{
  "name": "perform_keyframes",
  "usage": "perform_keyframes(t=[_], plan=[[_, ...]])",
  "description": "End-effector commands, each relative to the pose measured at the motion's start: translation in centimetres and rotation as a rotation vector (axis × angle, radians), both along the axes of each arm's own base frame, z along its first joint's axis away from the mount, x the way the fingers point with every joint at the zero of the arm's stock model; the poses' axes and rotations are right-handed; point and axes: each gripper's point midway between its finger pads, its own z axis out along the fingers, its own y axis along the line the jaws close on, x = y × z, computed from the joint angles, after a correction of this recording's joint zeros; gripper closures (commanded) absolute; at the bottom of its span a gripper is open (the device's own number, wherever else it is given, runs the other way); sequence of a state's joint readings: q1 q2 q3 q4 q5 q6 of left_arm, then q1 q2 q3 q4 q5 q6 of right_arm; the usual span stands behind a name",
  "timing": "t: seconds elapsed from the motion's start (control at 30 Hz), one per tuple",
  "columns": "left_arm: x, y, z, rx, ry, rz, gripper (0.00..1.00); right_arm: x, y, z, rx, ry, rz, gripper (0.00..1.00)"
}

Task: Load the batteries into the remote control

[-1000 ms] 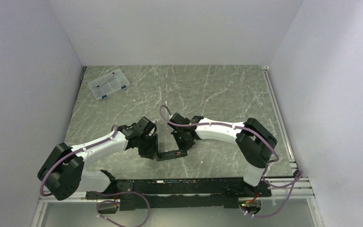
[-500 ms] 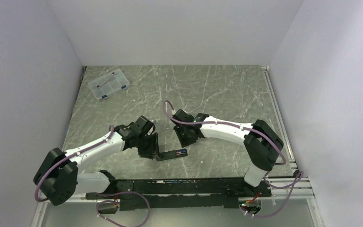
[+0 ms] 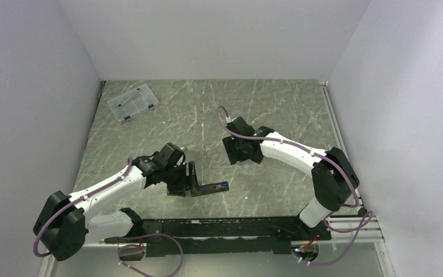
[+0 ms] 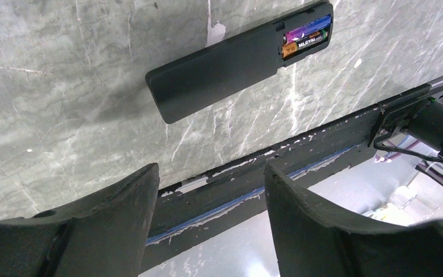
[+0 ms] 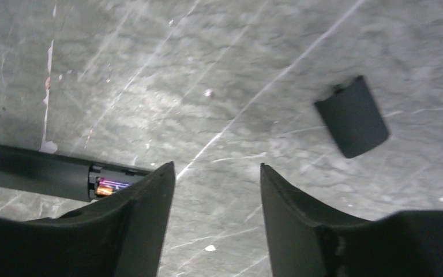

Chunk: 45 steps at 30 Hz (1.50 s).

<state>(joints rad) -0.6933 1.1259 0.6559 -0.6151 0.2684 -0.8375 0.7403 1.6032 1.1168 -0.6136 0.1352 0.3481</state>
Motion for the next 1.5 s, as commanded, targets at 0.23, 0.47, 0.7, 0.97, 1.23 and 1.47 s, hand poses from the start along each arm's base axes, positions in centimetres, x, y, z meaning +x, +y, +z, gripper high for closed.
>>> perform_keyframes(t=[0.23,0.47,0.7,0.97,1.23,1.47], plan=[[-1.3,-1.0,0.4,-0.1,0.056,0.029,0.15,4.1,-4.0,0.9,-0.012,-0.094,0.044,0.22],[-1.5,-1.1,1.1,-0.099,0.054,-0.015,0.12,4.5,-5.3,-0.5,-0.028,-0.032,0.13,0.16],[-1.7,-0.5,1.9,-0.076,0.037,-0.047,0.05,4.0,-5.4,-2.3,-0.066,0.053,0.233,0.12],[-2.1,-0.2,2.2,-0.079,0.027,-0.054,0.01,4.7,-7.1,-3.3,-0.161,0.066,0.251,0.11],[-2.1,-0.1,2.4,-0.076,0.01,-0.075,0.01,4.0,-7.1,-4.0,-0.145,0.115,0.309,0.19],[-2.2,0.0,2.4,-0.064,0.009,-0.099,0.01,3.1,-7.4,-5.2,-0.142,0.163,0.328,0.24]])
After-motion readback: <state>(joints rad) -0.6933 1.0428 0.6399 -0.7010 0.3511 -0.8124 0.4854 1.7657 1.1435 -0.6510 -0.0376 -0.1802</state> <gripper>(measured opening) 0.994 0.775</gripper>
